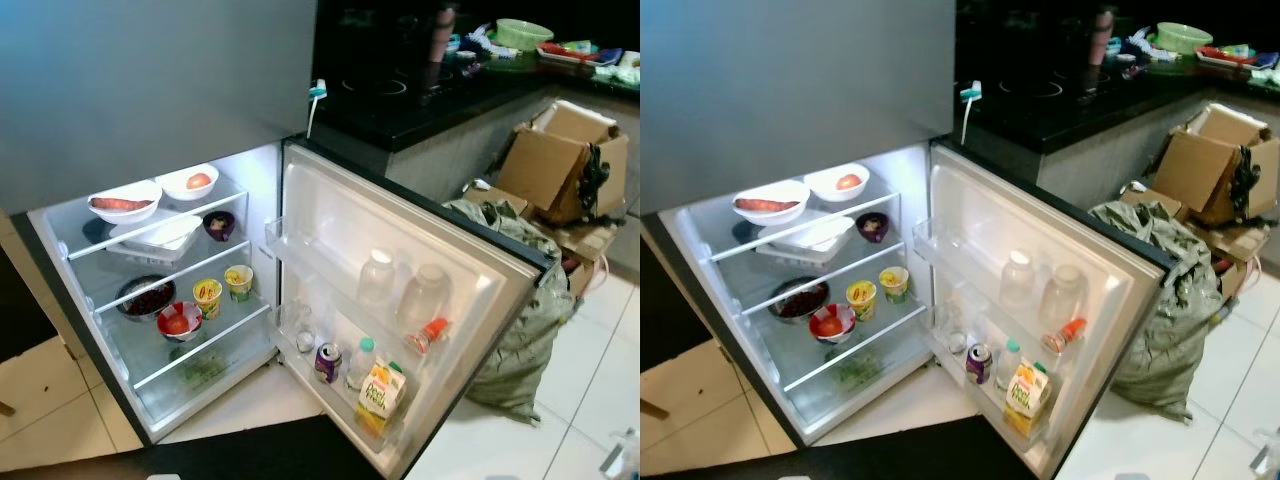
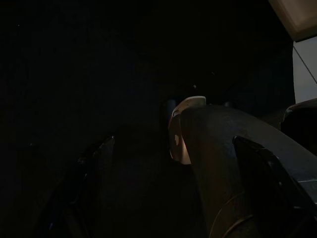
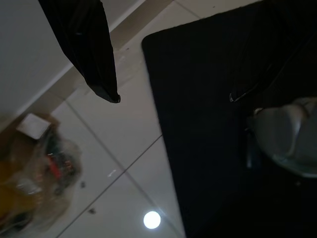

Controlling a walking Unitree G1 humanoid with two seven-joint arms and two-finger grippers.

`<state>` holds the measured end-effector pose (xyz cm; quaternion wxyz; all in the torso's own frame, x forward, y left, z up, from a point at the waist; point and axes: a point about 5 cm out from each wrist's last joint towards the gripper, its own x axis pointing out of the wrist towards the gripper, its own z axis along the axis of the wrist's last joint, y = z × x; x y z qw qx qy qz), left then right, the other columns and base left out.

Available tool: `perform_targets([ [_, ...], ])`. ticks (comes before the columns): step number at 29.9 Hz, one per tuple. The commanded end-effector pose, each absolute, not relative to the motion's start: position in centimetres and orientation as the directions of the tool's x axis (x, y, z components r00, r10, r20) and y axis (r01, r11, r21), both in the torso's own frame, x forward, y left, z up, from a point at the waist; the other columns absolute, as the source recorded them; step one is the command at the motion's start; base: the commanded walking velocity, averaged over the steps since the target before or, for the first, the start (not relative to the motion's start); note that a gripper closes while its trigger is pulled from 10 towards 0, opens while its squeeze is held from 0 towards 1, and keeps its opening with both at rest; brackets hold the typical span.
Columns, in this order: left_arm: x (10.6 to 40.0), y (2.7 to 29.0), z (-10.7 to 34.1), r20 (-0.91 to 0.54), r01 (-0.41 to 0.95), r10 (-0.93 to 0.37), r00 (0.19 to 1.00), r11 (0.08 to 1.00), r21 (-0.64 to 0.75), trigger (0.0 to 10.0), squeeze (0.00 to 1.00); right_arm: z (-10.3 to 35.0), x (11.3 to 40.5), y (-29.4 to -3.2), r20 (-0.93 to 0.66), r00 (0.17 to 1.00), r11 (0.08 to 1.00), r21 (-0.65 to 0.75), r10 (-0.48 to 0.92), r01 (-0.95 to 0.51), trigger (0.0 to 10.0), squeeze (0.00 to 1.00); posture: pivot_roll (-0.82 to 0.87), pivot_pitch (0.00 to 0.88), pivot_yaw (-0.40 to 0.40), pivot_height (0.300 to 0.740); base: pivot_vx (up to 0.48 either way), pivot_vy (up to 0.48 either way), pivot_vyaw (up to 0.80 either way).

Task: Restocking fridge

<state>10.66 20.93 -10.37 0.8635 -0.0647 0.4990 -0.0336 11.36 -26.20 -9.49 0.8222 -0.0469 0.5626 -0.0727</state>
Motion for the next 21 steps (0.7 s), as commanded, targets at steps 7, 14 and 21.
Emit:
perform_targets([
  [7, 9.8, 20.3, -10.7, -0.871, 0.010, -0.153, 0.466, 0.986, -0.168, 10.0, 0.00, -9.2, 12.1, -26.5, -0.907, 0.376, 0.982, -0.176, -0.190, 0.073, 10.0, 0.00, -0.06, 0.010, -0.061, 0.740, 0.000, -0.472, 0.00],
  [14, 9.8, 20.4, -10.7, -0.871, -0.005, -0.142, 0.471, 0.987, -0.163, 10.0, 0.00, -9.0, 12.2, -27.0, -0.899, 0.376, 0.975, -0.208, -0.223, 0.079, 10.0, 0.00, -0.06, 0.010, -0.061, 0.740, 0.000, -0.067, 0.00],
  [21, 9.8, 20.4, -10.7, -0.871, -0.009, -0.141, 0.471, 0.986, -0.165, 10.0, 0.00, -7.3, 14.4, -29.4, -0.829, 0.457, 0.942, -0.232, -0.322, 0.242, 10.0, 0.00, -0.06, 0.013, -0.059, 0.740, 0.000, 0.000, 0.00],
])
